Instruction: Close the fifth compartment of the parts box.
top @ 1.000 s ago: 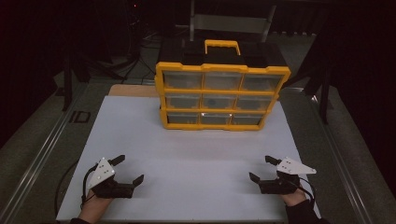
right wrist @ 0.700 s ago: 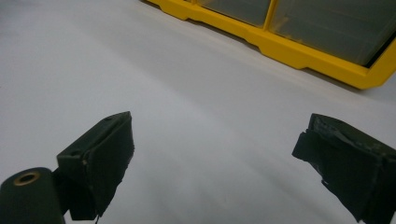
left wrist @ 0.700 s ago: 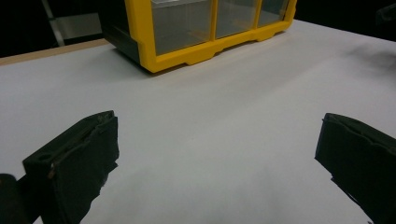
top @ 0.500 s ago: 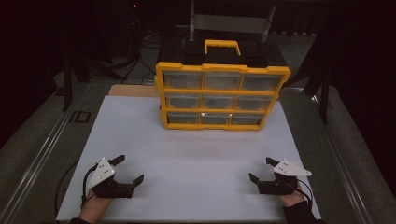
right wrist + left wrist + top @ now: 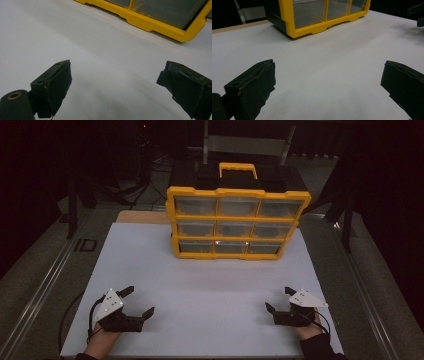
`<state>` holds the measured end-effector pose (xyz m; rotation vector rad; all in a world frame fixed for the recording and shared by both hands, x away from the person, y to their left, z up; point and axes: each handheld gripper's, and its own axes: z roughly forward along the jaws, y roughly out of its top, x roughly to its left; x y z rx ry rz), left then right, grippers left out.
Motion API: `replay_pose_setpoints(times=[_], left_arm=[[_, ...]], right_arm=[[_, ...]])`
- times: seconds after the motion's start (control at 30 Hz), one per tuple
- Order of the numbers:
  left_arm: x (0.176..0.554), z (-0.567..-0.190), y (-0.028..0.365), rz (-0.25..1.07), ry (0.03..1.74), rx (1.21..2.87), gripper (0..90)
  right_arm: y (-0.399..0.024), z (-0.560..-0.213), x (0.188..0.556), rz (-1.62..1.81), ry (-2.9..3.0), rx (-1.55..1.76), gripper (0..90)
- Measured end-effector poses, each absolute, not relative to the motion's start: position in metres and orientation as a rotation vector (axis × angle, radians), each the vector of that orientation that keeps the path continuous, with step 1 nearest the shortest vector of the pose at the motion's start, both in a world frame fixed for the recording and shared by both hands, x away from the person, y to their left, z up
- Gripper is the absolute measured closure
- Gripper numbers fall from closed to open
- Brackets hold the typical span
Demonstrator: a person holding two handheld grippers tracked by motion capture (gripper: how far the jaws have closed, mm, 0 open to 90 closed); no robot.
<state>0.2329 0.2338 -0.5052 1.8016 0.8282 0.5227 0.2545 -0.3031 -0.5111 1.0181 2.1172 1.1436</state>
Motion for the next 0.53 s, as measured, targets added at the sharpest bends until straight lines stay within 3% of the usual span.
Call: replay_pose_setpoints(times=[0.53], left_arm=[[0.2328, -0.5051, 0.2340, 0.524, 0.829, 1.802, 0.0]], right_arm=[[-0.3022, -0.5102, 0.2543, 1.134, 2.119, 1.018, 8.5]])
